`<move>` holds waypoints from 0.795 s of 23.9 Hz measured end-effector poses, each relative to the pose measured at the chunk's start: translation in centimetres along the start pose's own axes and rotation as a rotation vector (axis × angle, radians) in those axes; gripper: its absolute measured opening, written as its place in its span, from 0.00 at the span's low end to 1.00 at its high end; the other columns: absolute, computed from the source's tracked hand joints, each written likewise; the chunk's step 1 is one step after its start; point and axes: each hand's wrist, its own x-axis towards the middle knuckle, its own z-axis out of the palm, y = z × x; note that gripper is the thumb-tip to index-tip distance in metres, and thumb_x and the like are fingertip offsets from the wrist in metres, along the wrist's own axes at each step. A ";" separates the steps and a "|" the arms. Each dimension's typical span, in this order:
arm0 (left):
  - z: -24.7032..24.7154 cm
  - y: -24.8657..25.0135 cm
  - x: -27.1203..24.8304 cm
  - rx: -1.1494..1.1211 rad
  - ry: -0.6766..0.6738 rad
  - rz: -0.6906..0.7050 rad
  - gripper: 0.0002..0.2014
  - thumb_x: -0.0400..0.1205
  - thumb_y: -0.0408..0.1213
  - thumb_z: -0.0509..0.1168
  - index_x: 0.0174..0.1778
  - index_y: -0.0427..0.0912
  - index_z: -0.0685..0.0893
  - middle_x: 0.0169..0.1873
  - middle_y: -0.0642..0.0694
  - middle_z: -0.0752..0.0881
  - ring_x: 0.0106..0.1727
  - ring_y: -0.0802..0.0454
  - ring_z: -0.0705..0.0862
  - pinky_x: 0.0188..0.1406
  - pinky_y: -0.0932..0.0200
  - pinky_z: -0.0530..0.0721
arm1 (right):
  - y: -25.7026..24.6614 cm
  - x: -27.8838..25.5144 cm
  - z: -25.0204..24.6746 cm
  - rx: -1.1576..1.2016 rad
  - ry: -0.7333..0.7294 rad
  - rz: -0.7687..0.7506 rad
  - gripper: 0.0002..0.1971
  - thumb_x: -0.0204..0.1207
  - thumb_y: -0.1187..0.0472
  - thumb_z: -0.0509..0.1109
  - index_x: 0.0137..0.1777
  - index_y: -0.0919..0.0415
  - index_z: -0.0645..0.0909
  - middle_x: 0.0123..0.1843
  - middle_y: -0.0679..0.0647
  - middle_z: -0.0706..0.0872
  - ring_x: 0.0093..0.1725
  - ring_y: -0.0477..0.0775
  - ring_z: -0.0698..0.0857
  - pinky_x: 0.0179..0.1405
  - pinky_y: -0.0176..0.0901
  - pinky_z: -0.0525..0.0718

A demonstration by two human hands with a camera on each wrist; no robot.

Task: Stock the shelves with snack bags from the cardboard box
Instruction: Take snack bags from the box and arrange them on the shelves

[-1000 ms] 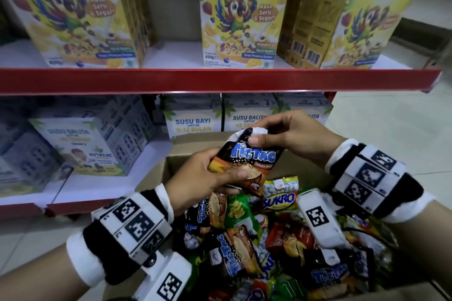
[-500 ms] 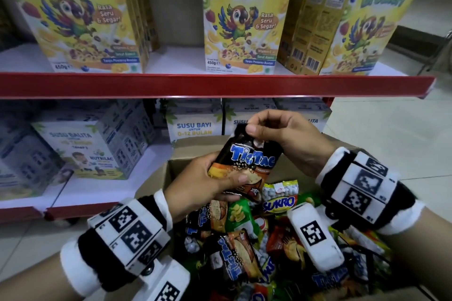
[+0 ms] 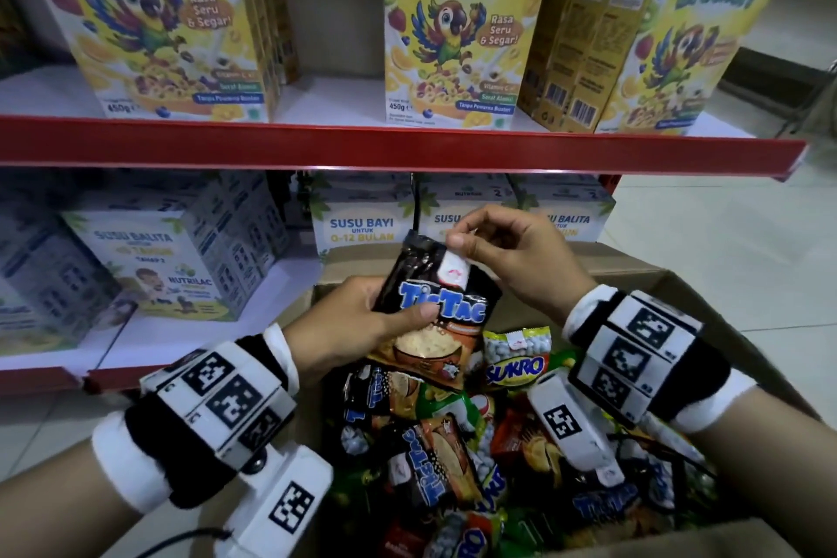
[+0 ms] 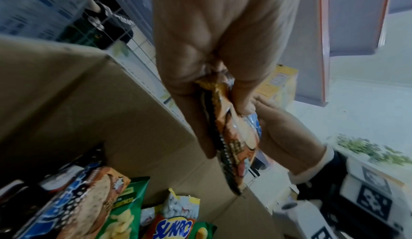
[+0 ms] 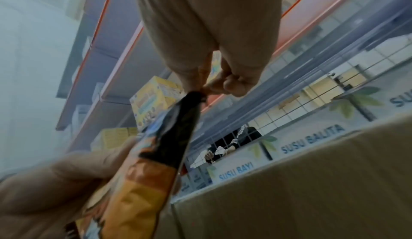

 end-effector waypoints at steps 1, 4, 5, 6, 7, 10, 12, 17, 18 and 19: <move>-0.7 -0.3 -0.1 -0.012 0.040 -0.013 0.14 0.76 0.40 0.69 0.54 0.37 0.86 0.49 0.42 0.92 0.52 0.46 0.90 0.54 0.55 0.86 | 0.9 0.0 -0.2 -0.068 -0.005 0.028 0.02 0.74 0.62 0.74 0.42 0.60 0.85 0.36 0.64 0.83 0.37 0.54 0.78 0.40 0.47 0.78; -3.3 -1.0 -0.5 -0.071 0.168 -0.040 0.08 0.77 0.39 0.69 0.48 0.41 0.87 0.44 0.46 0.93 0.47 0.49 0.90 0.46 0.62 0.88 | 3.6 -0.6 0.4 -0.268 -0.273 0.171 0.03 0.78 0.61 0.71 0.46 0.53 0.85 0.42 0.50 0.87 0.44 0.48 0.83 0.52 0.49 0.84; -4.0 -1.2 -0.6 -0.082 0.198 -0.046 0.09 0.76 0.40 0.69 0.47 0.40 0.87 0.44 0.45 0.93 0.47 0.49 0.90 0.46 0.62 0.88 | 4.6 -1.0 1.3 -0.375 -0.385 0.187 0.05 0.79 0.60 0.70 0.50 0.51 0.85 0.48 0.49 0.88 0.48 0.48 0.85 0.56 0.47 0.84; -4.5 -1.4 -0.7 -0.097 0.225 -0.055 0.12 0.74 0.41 0.69 0.48 0.38 0.87 0.45 0.44 0.93 0.49 0.47 0.90 0.49 0.58 0.87 | 5.6 -1.3 2.4 -0.479 -0.485 0.182 0.08 0.79 0.58 0.68 0.56 0.50 0.85 0.54 0.50 0.88 0.53 0.49 0.85 0.60 0.45 0.83; -4.9 -1.6 -0.8 -0.116 0.253 -0.069 0.15 0.73 0.42 0.69 0.50 0.36 0.87 0.47 0.41 0.92 0.51 0.45 0.89 0.55 0.53 0.86 | 6.6 -1.6 3.9 -0.552 -0.568 0.164 0.12 0.80 0.57 0.67 0.62 0.49 0.82 0.60 0.51 0.87 0.57 0.50 0.85 0.62 0.44 0.81; -5.7 -2.2 -1.5 -0.164 0.293 -0.108 0.17 0.72 0.41 0.69 0.53 0.34 0.86 0.49 0.38 0.91 0.50 0.43 0.89 0.59 0.48 0.83 | 9.2 -2.0 8.2 -0.642 -0.675 0.134 0.20 0.81 0.57 0.64 0.73 0.56 0.73 0.67 0.58 0.83 0.66 0.59 0.81 0.63 0.45 0.77; -6.3 -2.4 -1.9 -0.179 0.300 -0.115 0.14 0.74 0.39 0.68 0.52 0.35 0.86 0.47 0.38 0.92 0.46 0.45 0.91 0.54 0.51 0.86 | 10.4 -2.2 10.7 -0.692 -0.656 0.125 0.24 0.79 0.57 0.67 0.73 0.63 0.69 0.70 0.63 0.77 0.70 0.63 0.76 0.63 0.45 0.73; -7.8 -2.6 -2.1 -0.227 0.349 -0.107 0.10 0.77 0.37 0.68 0.50 0.36 0.86 0.42 0.40 0.92 0.39 0.48 0.92 0.39 0.57 0.91 | 11.1 -4.1 12.3 -0.826 -0.585 0.190 0.29 0.68 0.48 0.76 0.67 0.57 0.75 0.66 0.60 0.71 0.68 0.61 0.68 0.66 0.51 0.70; -7.7 -2.6 -2.0 -0.222 0.369 -0.100 0.09 0.77 0.37 0.68 0.48 0.36 0.86 0.41 0.40 0.93 0.37 0.49 0.91 0.35 0.59 0.90 | 10.7 -4.3 11.7 -0.855 -0.586 0.162 0.25 0.67 0.48 0.76 0.62 0.54 0.78 0.65 0.59 0.70 0.67 0.60 0.67 0.66 0.53 0.69; -7.7 -2.6 -1.9 -0.212 0.399 -0.084 0.09 0.76 0.38 0.69 0.47 0.38 0.86 0.40 0.42 0.93 0.36 0.50 0.91 0.33 0.60 0.89 | 9.8 -4.2 10.8 -0.858 -0.584 0.131 0.17 0.67 0.49 0.75 0.54 0.52 0.80 0.63 0.57 0.72 0.65 0.58 0.68 0.64 0.52 0.69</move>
